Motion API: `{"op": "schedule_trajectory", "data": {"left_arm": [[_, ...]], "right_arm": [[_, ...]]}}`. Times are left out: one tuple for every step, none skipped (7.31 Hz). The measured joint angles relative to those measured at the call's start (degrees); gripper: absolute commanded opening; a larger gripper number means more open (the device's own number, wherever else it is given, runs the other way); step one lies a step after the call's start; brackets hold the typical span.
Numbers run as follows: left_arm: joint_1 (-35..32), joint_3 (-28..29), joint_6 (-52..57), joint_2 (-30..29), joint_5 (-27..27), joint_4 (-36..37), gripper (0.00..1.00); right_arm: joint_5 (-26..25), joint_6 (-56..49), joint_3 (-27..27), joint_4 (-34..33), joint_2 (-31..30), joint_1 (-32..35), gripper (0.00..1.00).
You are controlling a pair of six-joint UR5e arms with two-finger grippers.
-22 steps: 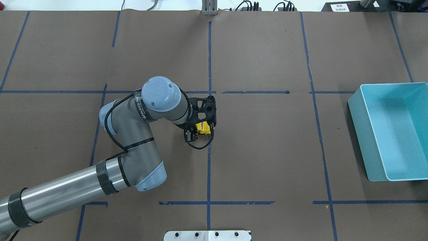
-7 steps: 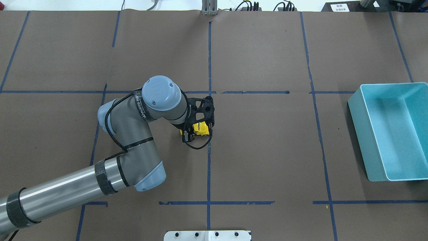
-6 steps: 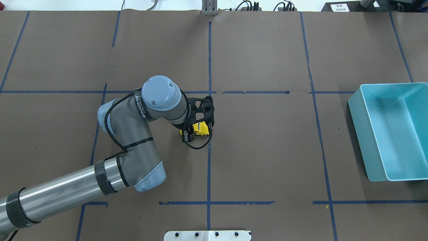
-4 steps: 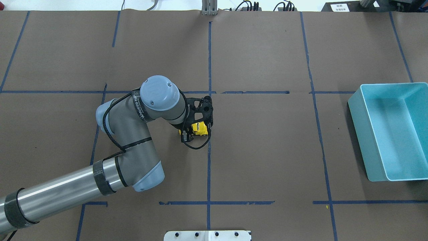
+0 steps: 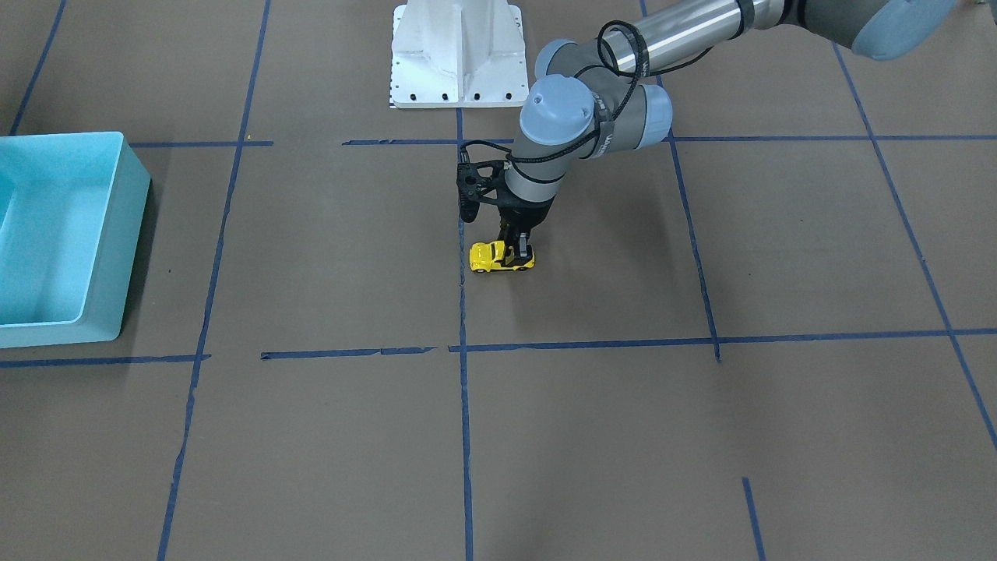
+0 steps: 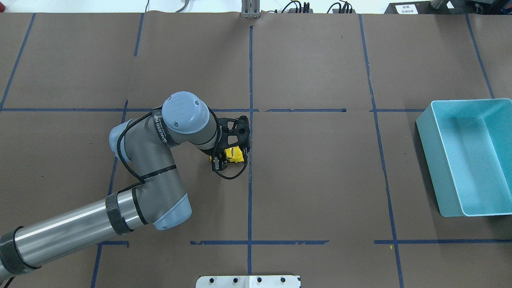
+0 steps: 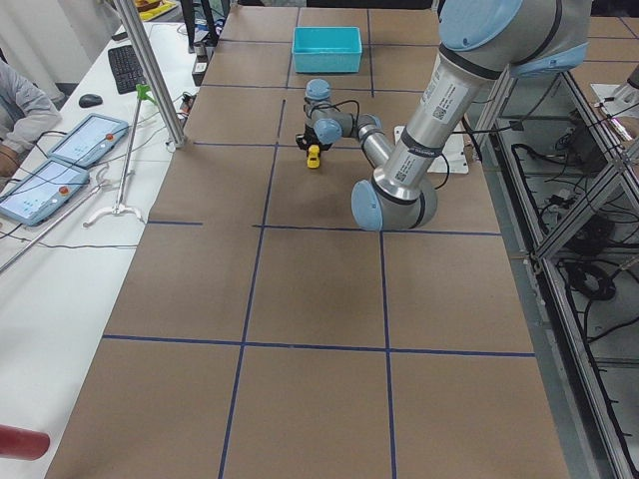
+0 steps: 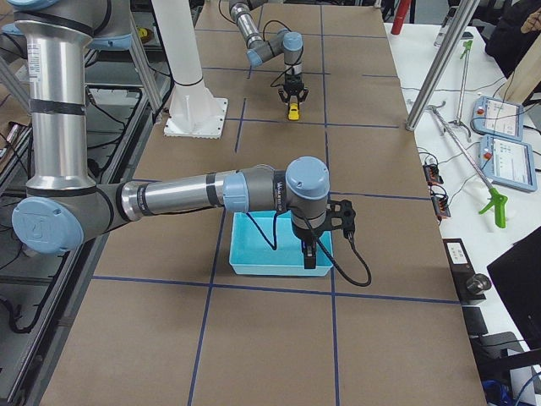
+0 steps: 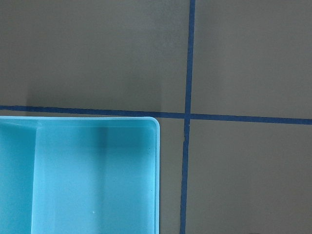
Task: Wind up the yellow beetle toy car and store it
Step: 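Press the car down and drag it back toward the robot with the left gripper, then keep dragging the pressed car back toward the robot with the left gripper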
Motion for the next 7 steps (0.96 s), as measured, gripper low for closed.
{"op": "schedule_trajectory", "data": {"left_arm": [[-0.1,-0.6,0.0,0.7,0.0,0.0,0.1],[-0.1,-1.3,0.1,1.4,0.0,0.0,0.1],[-0.1,-1.8,0.1,2.0,0.0,0.0,0.1],[-0.2,-2.1,0.1,2.4,0.0,0.0,0.1],[-0.2,-2.3,0.1,2.7,0.0,-0.1,0.1],[-0.2,-2.4,0.1,2.8,-0.1,-0.1,0.1],[-0.2,-2.4,0.1,2.8,-0.1,0.0,0.1]], "right_arm": [[0.0,0.1,-0.1,0.0,0.0,0.0,1.0],[-0.1,0.1,-0.1,0.0,0.0,0.0,1.0],[-0.1,0.2,-0.1,0.0,0.0,-0.1,1.0],[-0.1,0.2,-0.2,0.0,0.0,-0.1,1.0],[-0.1,0.2,-0.2,0.0,0.0,-0.2,1.0],[0.0,0.2,-0.2,0.0,0.0,-0.3,1.0],[0.0,0.2,-0.2,0.1,0.0,-0.4,1.0]]}}
